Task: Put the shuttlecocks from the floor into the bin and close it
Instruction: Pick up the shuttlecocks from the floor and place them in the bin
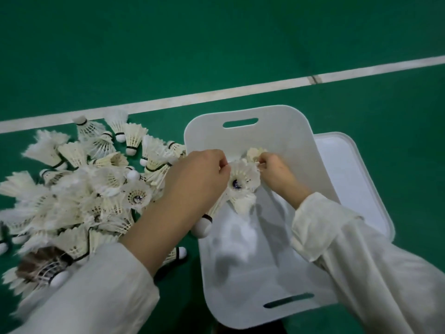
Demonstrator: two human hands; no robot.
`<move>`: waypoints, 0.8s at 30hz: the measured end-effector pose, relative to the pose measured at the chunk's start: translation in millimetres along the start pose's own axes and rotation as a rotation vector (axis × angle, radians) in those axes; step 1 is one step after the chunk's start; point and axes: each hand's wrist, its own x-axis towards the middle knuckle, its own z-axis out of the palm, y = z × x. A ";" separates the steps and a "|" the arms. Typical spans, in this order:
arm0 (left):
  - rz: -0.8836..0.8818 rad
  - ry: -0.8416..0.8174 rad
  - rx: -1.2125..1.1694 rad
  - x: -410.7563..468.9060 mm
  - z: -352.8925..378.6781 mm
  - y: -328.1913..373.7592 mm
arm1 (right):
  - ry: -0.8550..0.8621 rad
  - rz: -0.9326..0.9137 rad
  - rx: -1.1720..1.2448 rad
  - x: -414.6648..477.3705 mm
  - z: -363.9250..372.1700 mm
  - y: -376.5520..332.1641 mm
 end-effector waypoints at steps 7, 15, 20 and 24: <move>-0.007 0.010 -0.024 -0.1 -1.4 -1.8 | 0.168 -0.225 -0.070 -61.6 -49.7 -21.3; 0.033 0.137 -0.256 -7.1 0.7 17.2 | -0.012 -0.405 0.024 -125.8 -66.3 -33.7; 0.078 0.056 -0.366 -25.5 0.1 19.8 | 0.165 -0.143 -0.130 -101.8 -57.8 -9.3; 0.162 0.021 -0.240 -36.1 13.2 8.1 | 0.130 -0.072 -0.366 -77.5 -35.1 13.4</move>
